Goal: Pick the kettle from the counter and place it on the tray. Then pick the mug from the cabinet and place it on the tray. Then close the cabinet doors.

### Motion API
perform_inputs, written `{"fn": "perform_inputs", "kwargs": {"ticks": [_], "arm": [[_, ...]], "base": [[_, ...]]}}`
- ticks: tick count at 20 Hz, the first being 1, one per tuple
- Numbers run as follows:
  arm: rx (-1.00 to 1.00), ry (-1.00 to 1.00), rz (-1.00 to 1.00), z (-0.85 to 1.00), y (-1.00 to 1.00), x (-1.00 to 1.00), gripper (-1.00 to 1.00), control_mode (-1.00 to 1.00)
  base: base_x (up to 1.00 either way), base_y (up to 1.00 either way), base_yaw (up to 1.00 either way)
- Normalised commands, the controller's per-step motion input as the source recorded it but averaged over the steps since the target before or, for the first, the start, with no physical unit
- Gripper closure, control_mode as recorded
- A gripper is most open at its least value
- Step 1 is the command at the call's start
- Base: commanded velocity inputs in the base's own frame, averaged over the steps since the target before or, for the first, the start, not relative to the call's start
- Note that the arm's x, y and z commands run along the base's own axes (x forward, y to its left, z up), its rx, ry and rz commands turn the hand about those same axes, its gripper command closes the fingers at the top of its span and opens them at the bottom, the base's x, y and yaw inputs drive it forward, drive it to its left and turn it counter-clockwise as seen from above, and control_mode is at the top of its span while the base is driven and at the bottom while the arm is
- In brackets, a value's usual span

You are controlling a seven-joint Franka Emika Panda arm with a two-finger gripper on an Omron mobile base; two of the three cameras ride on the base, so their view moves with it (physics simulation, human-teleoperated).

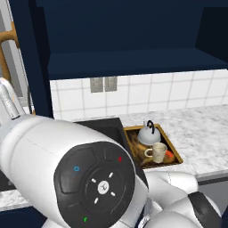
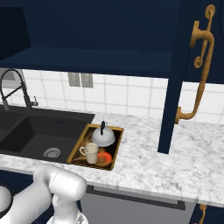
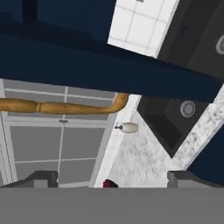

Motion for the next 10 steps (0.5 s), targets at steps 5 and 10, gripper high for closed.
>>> {"fn": "perform_inputs", "kwargs": {"ticks": [5, 10], "arm": [[0.2, 0.0, 0.0, -0.17, -0.03, 0.38, -1.0, -1.0], [0.13, -0.05, -0.02, -0.19, -0.02, 0.28, -1.0, -1.0]], "base": [[0.0, 0.0, 0.0], [0.0, 0.0, 0.0]]}}
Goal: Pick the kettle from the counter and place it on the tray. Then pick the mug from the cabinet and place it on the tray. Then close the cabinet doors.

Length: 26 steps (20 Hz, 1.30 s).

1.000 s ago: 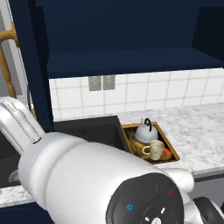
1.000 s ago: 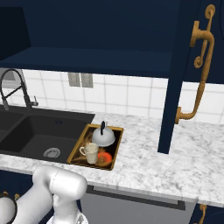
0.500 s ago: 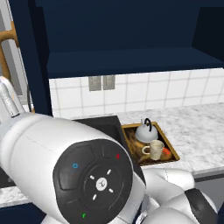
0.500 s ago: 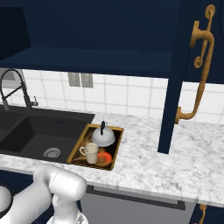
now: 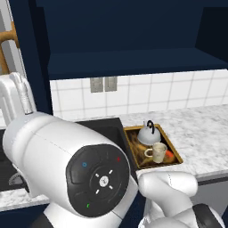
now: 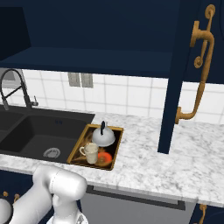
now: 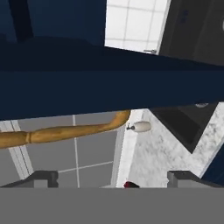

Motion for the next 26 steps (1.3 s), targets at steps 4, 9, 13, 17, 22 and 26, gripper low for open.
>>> {"fn": "perform_inputs", "kwargs": {"ticks": [4, 9, 13, 17, 22, 26], "arm": [[0.03, -0.1, -0.1, -0.03, -0.03, 0.27, -1.0, -1.0], [0.0, -0.02, -0.18, 0.02, -0.06, 0.18, -1.0, -1.0], [0.0, 0.0, -0.15, 0.01, 0.0, 0.07, -1.0, -1.0], [0.0, 0.03, -0.14, 0.01, -0.08, 0.06, -1.0, -1.0], [0.0, 0.13, -0.2, 0.0, -0.36, 0.03, -1.0, -1.0], [0.0, 0.07, -0.2, 0.0, -0.42, 0.1, -1.0, -1.0]], "base": [[0.0, 0.0, 0.0], [0.0, 0.0, 0.0], [0.0, 0.0, 0.0], [0.0, 0.0, 0.0], [0.0, 0.0, 0.0], [0.0, 0.0, 0.0]]}}
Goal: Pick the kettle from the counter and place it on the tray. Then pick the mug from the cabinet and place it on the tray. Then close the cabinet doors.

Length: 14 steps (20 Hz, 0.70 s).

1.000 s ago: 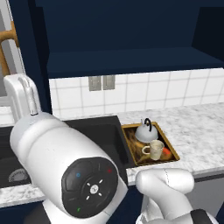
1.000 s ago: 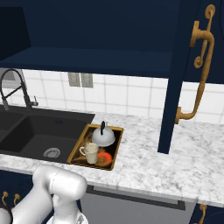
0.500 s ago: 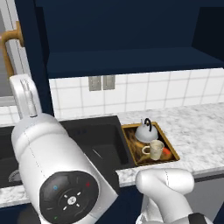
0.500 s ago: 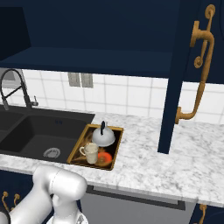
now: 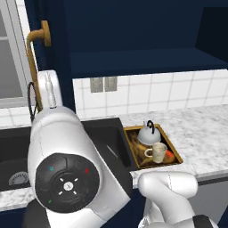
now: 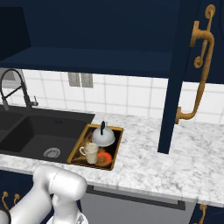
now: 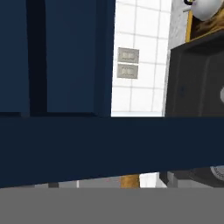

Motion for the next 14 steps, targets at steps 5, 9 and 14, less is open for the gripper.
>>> {"fn": "perform_inputs", "kwargs": {"ticks": [5, 9, 14], "arm": [[-0.03, 0.01, -0.31, -0.01, -0.56, 0.32, -1.0, -1.0], [-0.01, 0.01, -0.35, -0.03, -0.63, 0.46, -1.0, -1.0], [0.0, 0.03, -0.3, -0.14, -0.67, 0.5, -1.0, -1.0]], "base": [[0.0, 0.0, 0.0], [0.0, 0.0, 0.0], [0.0, 0.0, 0.0]]}}
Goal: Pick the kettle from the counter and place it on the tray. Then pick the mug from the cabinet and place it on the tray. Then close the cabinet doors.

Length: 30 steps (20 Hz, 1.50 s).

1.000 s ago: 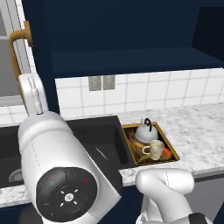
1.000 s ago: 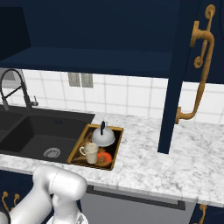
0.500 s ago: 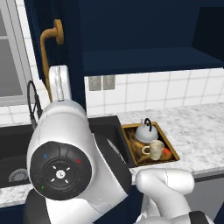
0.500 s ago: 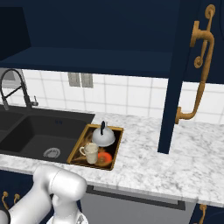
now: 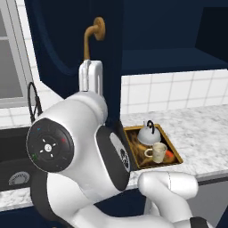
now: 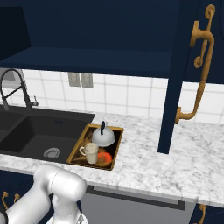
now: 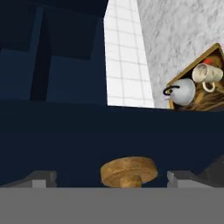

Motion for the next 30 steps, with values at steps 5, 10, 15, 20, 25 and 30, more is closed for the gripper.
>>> {"fn": "perform_inputs", "kwargs": {"ticks": [5, 10, 15, 20, 25, 30], "arm": [[0.0, 0.0, -0.15, -0.27, -0.68, 0.7, -1.0, -1.0], [0.0, 0.01, -0.15, -0.3, -0.63, 0.75, -1.0, -1.0], [0.0, 0.0, -0.11, -0.25, -0.5, 0.84, -1.0, -1.0], [0.0, 0.0, -0.01, -0.17, -0.28, 0.93, -1.0, -1.0], [0.03, 0.01, 0.0, -0.12, -0.16, 0.96, -1.0, -1.0], [0.0, 0.01, 0.0, -0.1, -0.05, 0.99, -1.0, -1.0]], "base": [[0.0, 0.0, 0.0], [0.0, 0.0, 0.0], [0.0, 0.0, 0.0], [0.0, 0.0, 0.0], [0.0, 0.0, 0.0], [0.0, 0.0, 0.0]]}}
